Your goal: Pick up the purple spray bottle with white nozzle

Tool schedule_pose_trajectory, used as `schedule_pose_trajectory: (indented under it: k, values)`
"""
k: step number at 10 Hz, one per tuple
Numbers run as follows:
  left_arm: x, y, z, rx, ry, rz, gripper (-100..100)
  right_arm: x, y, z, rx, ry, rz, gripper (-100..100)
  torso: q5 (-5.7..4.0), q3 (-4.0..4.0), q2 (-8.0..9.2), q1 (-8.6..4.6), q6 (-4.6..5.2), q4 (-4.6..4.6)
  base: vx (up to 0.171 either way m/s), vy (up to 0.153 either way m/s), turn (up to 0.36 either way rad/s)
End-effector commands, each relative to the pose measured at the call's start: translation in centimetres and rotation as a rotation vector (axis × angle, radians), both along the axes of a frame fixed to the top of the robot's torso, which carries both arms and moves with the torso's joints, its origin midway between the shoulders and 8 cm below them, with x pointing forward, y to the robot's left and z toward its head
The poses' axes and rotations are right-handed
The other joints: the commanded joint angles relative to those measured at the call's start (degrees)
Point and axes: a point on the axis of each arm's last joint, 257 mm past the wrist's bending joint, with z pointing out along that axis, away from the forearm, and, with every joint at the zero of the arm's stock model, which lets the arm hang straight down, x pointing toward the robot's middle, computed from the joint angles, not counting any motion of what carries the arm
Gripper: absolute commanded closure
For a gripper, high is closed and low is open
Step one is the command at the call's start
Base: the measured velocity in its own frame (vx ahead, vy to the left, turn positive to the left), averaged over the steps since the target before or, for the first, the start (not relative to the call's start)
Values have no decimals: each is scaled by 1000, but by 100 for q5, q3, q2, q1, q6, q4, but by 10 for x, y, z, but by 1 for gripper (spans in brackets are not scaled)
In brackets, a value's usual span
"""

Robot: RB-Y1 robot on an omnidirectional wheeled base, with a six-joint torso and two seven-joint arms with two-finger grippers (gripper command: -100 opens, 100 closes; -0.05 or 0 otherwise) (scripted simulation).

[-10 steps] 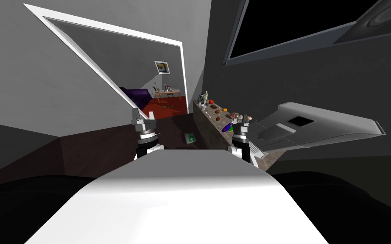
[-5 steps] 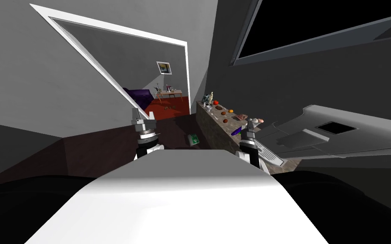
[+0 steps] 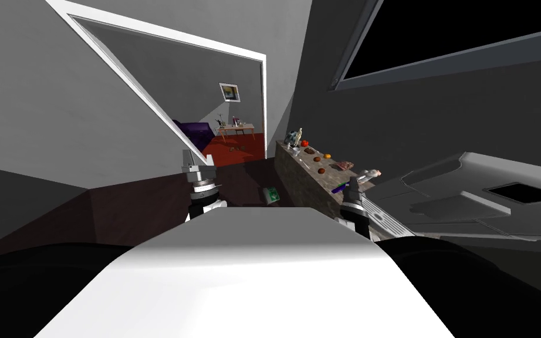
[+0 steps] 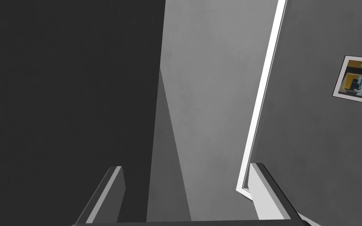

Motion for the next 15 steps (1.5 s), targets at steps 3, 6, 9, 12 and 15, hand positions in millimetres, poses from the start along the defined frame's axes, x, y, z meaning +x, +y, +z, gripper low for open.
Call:
schedule_pose_trajectory:
  k: [3,6,9,12,15]
  values:
    - [0,0,0,0,0,0,0,-37,-50,-22,-60,108,-140,-100,1,-8,-15,11,0,-3,94,107,57]
    - [0,0,0,0,0,0,0,-79,-92,-40,-111,217,-272,-100,1,-13,-23,13,0,-5,115,114,68]
    - [0,0,0,0,0,0,0,-127,-130,-56,-152,329,-402,-100,-1,-5,-6,-7,1,-2,78,71,49]
    - [0,0,0,0,0,0,0,-179,-162,-68,-182,438,-525,-100,-3,-2,-3,-13,-1,-1,94,60,107]
    - [0,0,0,0,0,0,0,-208,-176,-75,-210,512,-591,-100,-4,-5,-8,-17,-2,-2,87,40,81]
